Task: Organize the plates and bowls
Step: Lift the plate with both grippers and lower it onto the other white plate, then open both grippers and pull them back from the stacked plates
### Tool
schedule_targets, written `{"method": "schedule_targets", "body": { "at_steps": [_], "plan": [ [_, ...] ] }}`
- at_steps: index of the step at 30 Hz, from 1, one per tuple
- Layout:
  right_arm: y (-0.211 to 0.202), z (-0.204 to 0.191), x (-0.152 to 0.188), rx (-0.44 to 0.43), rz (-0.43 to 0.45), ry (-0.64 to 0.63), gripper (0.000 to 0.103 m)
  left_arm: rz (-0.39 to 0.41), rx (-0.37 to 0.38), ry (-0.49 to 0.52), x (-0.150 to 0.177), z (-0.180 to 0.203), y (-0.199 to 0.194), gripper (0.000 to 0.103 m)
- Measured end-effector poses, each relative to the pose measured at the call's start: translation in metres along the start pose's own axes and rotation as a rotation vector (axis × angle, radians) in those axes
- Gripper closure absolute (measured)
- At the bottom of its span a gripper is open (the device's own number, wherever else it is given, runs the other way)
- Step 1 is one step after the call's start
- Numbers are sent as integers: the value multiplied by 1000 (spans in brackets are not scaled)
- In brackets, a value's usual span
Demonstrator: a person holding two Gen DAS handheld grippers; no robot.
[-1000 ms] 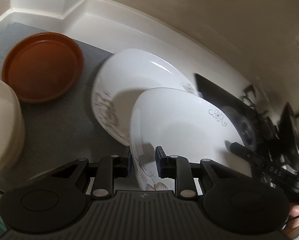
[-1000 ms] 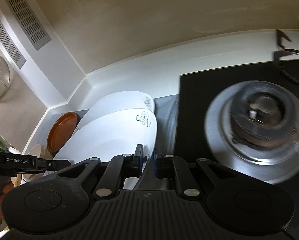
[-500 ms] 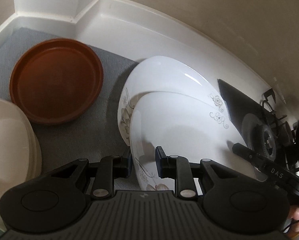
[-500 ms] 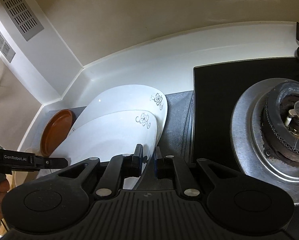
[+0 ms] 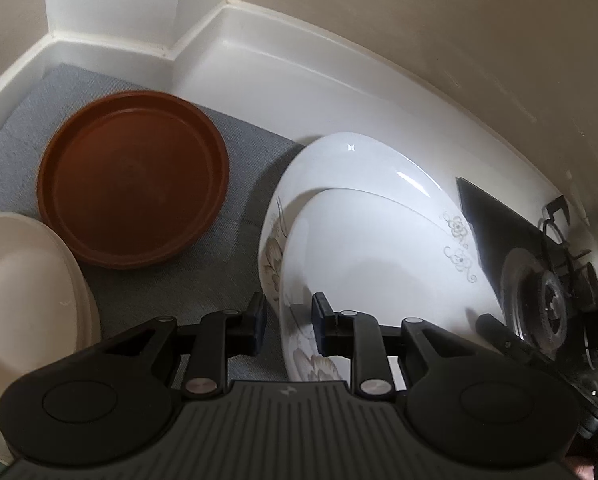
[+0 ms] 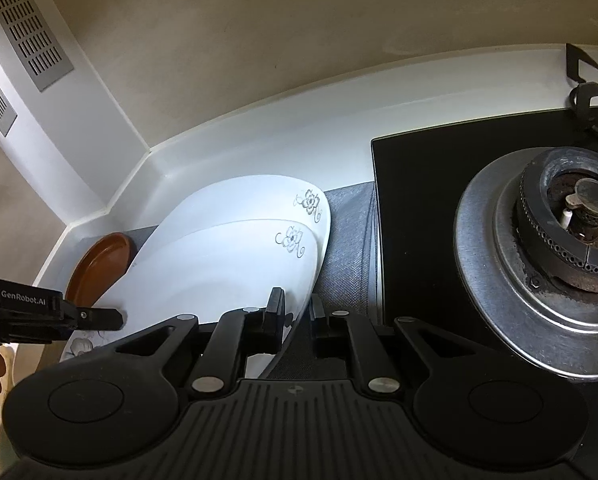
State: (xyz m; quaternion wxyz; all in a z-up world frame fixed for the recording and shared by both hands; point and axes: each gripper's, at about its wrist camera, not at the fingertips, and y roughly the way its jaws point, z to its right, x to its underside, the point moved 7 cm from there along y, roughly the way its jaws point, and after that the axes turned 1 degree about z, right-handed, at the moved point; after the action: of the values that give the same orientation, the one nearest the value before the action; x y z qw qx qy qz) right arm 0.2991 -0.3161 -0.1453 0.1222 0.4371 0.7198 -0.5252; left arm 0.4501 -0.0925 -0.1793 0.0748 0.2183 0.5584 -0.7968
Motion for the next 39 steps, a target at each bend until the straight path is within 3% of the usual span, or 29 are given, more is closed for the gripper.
{"method": "schedule_targets", "body": {
  "at_steps": [2, 4, 7, 12, 17, 19, 27, 31, 36, 39],
  "plan": [
    [0, 0, 1, 8, 10, -2, 90, 5, -7, -1, 0, -1, -2, 60],
    [2, 0, 0, 27, 23, -15, 89, 21, -21, 4, -1, -2, -5, 38],
    [3, -2, -1, 62, 52, -47, 87, 74, -39, 24, -4, 0, -15, 18],
    [10, -4, -4, 110, 65, -85, 82, 126, -29, 38, -9, 4, -29, 7],
    [18, -12, -6, 145, 83, -132, 81, 192, -24, 60, -11, 8, -46, 6],
    [17, -12, -8, 150, 87, -114, 77, 223, -26, 78, -11, 11, -57, 0],
    [-47, -28, -10, 105, 143, -127, 18, 373, -39, 161, 18, 18, -119, 0],
    [-85, -49, 5, 69, 142, -200, 10, 382, -12, 191, 43, 22, -139, 0],
    [-113, -74, 31, 39, 97, -196, 9, 331, 39, 184, 67, 27, -154, 0],
    [-126, -88, 36, 41, 113, -197, 9, 311, 64, 173, 72, 26, -162, 0]
  ]
}}
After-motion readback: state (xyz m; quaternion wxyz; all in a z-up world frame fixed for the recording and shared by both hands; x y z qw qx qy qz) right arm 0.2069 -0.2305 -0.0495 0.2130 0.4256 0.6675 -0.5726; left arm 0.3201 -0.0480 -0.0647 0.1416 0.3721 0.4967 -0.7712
